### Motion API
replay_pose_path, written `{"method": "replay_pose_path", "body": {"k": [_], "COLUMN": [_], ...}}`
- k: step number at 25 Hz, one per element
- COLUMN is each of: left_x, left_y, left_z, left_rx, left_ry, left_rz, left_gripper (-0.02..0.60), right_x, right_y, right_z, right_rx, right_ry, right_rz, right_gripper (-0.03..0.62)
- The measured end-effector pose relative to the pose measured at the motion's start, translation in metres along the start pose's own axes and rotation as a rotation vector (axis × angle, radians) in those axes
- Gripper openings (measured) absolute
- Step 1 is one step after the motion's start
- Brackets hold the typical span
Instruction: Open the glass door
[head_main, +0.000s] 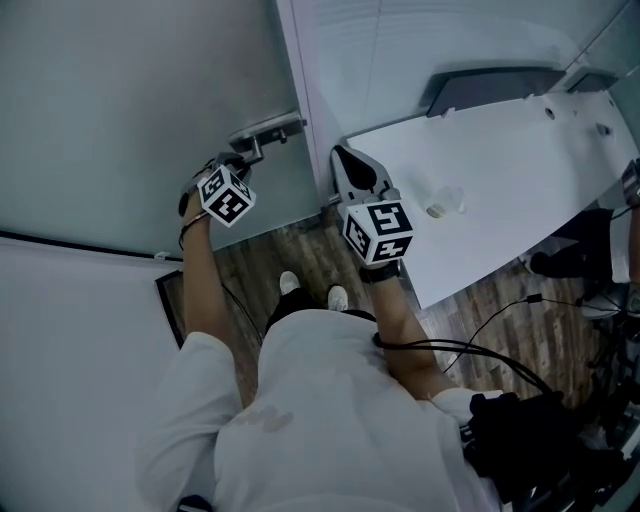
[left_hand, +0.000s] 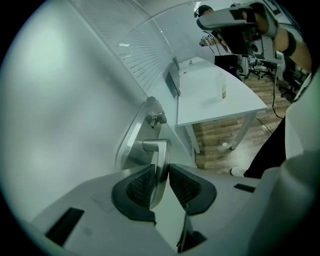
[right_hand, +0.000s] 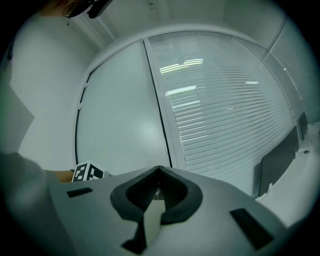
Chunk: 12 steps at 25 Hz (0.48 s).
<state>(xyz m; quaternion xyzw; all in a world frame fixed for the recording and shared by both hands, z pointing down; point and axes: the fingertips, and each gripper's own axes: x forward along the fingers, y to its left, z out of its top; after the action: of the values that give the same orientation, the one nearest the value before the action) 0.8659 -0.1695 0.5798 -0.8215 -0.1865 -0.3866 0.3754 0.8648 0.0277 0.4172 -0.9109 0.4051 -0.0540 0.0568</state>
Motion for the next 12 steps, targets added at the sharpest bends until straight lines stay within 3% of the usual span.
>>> {"method": "replay_pose_path", "body": {"k": [7, 12], "left_x": [-0.003, -0.008], "left_y": [-0.008, -0.019], "left_z": [-0.005, -0.009], "left_rx": [0.108, 0.089], "left_ry": [0.124, 0.09], "left_rz": [0.076, 0.091], "left_gripper": [0.077, 0.077], "right_x": [0.002, -0.002], "right_y": [0.026, 0.042], "right_z": [0.004, -0.006], "right_rx": [0.009, 0.014], "right_ry": [-0.004, 0.008], "right_rz": [0.036, 0.037], "right_gripper": [-0.003, -0.003]}}
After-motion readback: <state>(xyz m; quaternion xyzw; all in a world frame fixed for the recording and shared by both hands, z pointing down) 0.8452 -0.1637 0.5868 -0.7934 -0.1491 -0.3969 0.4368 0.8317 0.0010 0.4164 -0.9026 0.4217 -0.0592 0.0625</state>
